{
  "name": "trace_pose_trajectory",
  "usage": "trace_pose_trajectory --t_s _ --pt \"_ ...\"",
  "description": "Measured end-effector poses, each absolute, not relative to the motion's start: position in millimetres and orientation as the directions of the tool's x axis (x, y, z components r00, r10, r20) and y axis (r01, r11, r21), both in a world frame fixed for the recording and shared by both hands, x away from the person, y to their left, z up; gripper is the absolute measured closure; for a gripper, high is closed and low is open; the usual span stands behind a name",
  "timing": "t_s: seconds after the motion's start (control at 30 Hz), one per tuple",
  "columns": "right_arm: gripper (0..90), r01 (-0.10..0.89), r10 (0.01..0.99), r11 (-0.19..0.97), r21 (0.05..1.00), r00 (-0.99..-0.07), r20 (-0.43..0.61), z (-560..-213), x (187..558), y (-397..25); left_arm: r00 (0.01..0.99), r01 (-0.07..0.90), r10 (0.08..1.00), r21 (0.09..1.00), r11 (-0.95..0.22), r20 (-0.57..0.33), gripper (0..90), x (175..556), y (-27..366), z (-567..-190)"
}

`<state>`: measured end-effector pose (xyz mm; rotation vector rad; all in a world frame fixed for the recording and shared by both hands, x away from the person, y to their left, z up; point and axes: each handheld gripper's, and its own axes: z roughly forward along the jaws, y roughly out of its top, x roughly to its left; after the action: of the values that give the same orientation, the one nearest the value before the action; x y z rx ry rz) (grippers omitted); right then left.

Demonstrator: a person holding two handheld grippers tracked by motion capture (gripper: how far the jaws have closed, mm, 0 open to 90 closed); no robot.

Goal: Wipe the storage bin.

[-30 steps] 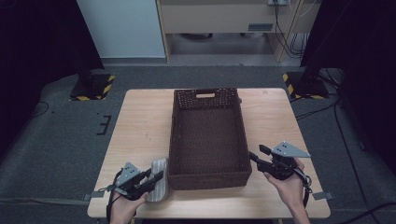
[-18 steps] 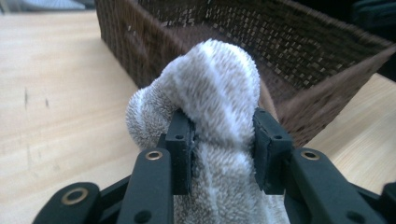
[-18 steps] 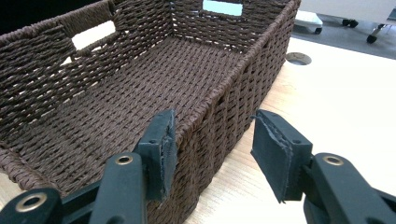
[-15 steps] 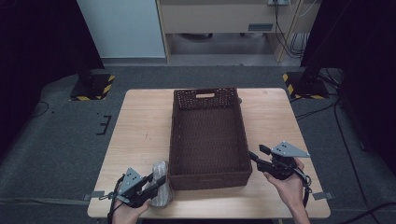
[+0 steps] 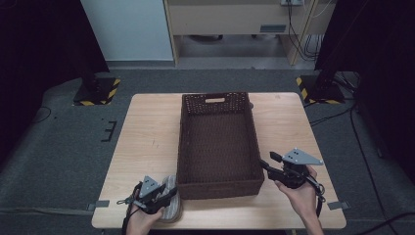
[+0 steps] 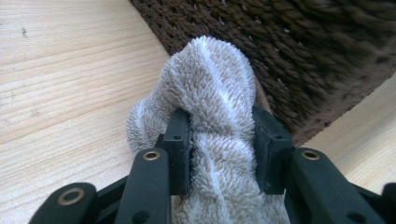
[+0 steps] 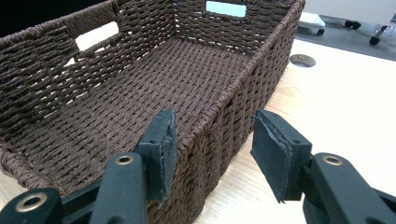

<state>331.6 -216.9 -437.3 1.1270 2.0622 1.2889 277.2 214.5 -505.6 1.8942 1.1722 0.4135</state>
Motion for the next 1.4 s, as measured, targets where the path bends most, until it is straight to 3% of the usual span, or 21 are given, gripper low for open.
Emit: trace_pose_trajectory --t_s 0.23,0.53,0.63,1.03,1.4 --pt "49.0 0.401 0.836 0.209 0.892 -0.546 0.049 -435.0 332.2 -222.1 0.452 0.511 0.879 0.852 -0.115 -0.152 62.0 280.6 241.1 -478.0" --pt "47.9 0.395 0.848 0.192 0.898 -0.528 0.051 -433.5 334.5 -227.5 0.328 0.515 0.937 0.854 -0.069 -0.122 62.1 307.0 288.2 -458.5" --pt "47.5 0.398 0.850 0.190 0.898 -0.525 0.053 -433.5 334.7 -229.2 0.306 0.546 0.940 0.837 -0.045 -0.150 61.9 314.8 298.6 -457.0" --pt "47.3 0.398 0.859 0.182 0.899 -0.510 0.052 -433.8 335.9 -237.9 0.190 0.608 0.978 0.793 -0.050 -0.084 61.7 333.0 325.8 -476.6" --pt "46.9 0.400 0.865 0.170 0.901 -0.499 0.058 -432.5 337.0 -242.5 0.183 0.646 0.982 0.758 -0.093 -0.036 58.0 342.0 324.4 -496.7"
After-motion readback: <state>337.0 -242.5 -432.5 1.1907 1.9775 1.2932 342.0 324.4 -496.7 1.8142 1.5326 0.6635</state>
